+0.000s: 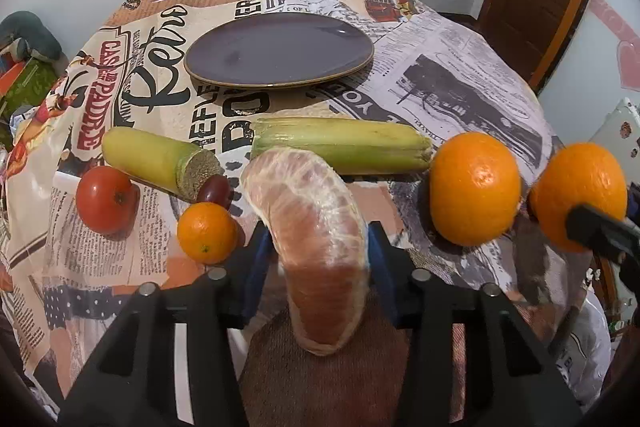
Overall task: Organize fruits
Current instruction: 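Carry both fruits to the dark plate and release them onto it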
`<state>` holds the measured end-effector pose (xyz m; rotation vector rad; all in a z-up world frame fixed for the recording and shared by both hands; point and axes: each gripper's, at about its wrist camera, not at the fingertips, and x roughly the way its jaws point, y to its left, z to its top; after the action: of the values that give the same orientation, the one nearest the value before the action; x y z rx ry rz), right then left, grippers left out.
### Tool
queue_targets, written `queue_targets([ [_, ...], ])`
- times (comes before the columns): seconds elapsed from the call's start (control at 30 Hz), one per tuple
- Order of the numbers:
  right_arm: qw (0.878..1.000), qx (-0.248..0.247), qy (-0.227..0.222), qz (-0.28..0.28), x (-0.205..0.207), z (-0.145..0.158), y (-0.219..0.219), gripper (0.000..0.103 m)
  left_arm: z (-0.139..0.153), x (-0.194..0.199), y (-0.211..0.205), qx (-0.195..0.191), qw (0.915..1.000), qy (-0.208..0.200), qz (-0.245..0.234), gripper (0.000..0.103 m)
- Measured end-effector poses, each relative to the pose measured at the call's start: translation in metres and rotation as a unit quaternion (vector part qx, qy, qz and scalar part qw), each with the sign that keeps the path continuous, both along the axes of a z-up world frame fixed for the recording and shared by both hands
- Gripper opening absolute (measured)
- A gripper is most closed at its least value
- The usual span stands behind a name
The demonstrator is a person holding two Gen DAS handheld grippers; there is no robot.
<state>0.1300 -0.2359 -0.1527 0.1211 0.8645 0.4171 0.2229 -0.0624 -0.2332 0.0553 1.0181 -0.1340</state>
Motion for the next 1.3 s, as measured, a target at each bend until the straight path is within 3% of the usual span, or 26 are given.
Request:
queue_targets([
  [0.23, 1.0, 0.007, -0.027, -0.014, 0.004, 0.018, 0.002, 0.052, 0.024, -0.013, 0.007, -0.021, 0.9993, -0.03, -0.007, 0.046],
  [0.63, 0.997, -0.011, -0.083, -0.004, 0.023, 0.052, 0.023, 0.052, 0.092, -0.015, 0.029, -0.031, 0.992, -0.122, 0.009, 0.046],
  [1.3, 0.987, -0.028, -0.159, 0.011, 0.092, 0.09, 0.056, 0.052, 0.149, 0.037, 0.071, -0.028, 0.9766, -0.209, 0.04, 0.046],
])
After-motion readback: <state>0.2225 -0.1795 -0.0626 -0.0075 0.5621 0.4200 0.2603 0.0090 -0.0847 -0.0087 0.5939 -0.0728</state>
